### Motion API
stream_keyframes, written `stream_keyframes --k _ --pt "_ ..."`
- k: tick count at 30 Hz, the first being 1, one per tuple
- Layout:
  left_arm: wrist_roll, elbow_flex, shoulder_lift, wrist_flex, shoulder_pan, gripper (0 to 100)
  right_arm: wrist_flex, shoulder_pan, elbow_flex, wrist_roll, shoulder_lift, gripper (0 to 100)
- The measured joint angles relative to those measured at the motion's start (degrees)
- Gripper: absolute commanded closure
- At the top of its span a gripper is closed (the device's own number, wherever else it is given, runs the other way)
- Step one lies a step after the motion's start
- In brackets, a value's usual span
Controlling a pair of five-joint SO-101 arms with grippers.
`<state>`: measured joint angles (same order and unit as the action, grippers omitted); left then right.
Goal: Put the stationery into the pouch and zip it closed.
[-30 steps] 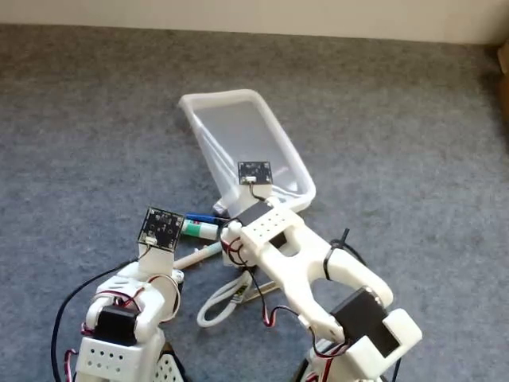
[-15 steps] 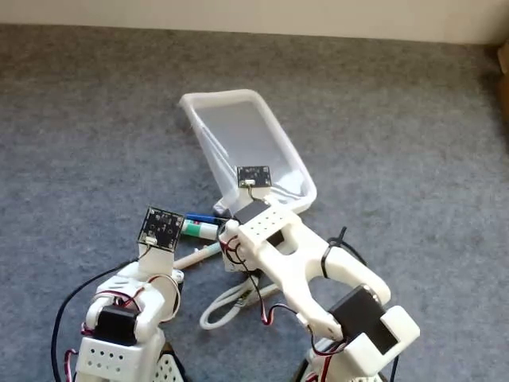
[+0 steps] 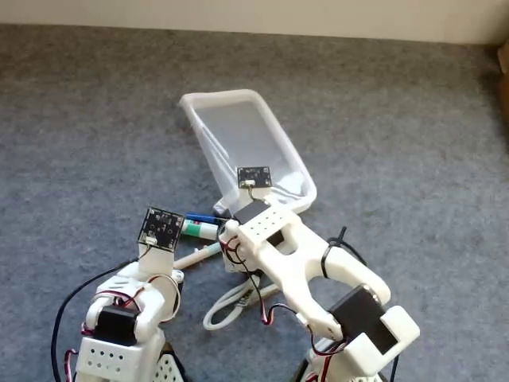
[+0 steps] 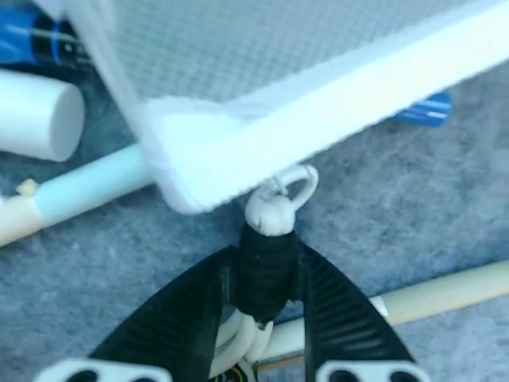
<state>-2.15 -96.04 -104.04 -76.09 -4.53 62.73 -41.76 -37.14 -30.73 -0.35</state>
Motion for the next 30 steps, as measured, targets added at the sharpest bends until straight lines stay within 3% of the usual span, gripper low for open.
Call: stream_keyframes --k 11,22,30 --pt "0.0 0.0 0.0 0.0 0.0 99 3.6 0.0 -6.59 7.56 -21.8 99.3" --pt "0.0 0.0 0.0 0.0 0.0 99 3.69 0.0 -8.7 26.37 -35.96 99.3" --pt "0.0 0.0 0.0 0.0 0.0 99 3.69 0.0 -8.7 28.13 -43.87 99.3"
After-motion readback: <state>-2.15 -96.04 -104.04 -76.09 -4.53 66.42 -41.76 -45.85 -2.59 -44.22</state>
